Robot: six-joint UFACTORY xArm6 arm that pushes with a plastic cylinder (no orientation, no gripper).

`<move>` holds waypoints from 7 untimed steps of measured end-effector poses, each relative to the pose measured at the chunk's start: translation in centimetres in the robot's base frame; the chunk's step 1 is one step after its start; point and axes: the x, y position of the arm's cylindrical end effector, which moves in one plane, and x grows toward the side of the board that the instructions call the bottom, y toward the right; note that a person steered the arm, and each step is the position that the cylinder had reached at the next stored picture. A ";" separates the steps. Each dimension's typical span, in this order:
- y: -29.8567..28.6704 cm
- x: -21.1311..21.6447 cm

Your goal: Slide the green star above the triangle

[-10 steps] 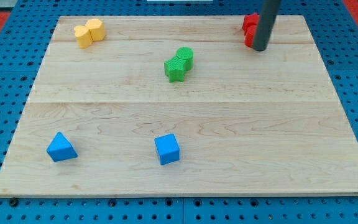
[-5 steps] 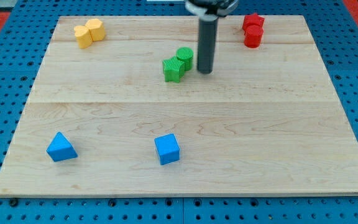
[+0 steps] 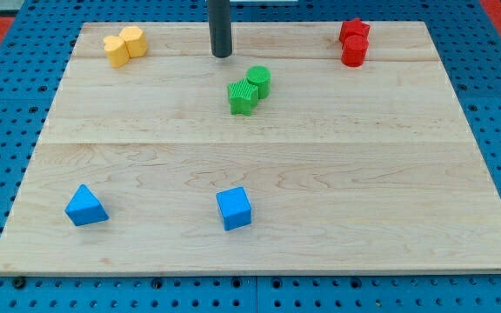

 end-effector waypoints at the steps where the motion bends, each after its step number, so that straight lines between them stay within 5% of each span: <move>1: 0.2 0.7; 3: 9.3 2.7; 7: -1.3 17.6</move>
